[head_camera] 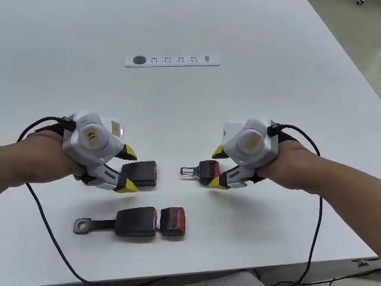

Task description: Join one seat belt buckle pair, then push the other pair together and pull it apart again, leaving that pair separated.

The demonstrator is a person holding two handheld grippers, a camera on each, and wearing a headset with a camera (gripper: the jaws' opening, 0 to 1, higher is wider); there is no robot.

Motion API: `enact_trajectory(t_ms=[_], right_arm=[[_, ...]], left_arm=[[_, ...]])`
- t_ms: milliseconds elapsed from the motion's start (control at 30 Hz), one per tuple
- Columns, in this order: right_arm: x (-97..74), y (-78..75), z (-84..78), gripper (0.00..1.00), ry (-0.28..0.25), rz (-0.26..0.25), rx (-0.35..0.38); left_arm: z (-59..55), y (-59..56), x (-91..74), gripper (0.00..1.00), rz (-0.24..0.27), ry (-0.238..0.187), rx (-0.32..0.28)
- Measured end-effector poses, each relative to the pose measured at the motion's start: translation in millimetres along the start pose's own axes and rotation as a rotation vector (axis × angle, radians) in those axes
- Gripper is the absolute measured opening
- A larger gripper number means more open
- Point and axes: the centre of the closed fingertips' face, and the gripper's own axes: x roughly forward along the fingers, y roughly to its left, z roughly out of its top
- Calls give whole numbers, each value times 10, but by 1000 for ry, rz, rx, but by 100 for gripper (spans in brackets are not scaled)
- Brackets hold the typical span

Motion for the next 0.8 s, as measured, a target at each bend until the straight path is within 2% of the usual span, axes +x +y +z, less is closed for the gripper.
enact_trajectory(t_ms=[133, 267, 400, 467, 500, 533, 800], right_arm=[[45, 10, -6, 37, -8, 19, 8], [103, 44, -3, 35, -7, 48, -4], [136, 43, -23, 33, -10, 73, -18], [131, 57, -17, 32, -14, 85, -36], [131, 60, -18, 32, -13, 88, -35], [129, 59, -18, 32, -14, 91, -40], [127, 73, -20, 32, -24, 112, -42]], left_arm=[[-22, -50, 60, 42, -23, 17, 8], [-85, -4, 121, 41, -28, 22, 5], [-24, -33, 117, 36, -26, 33, 11], [-100, -10, 131, 35, -21, 71, 52], [-48, -37, 170, 35, -28, 43, 36], [-68, -39, 180, 35, -27, 53, 32], [-55, -53, 138, 34, -38, 48, 72]])
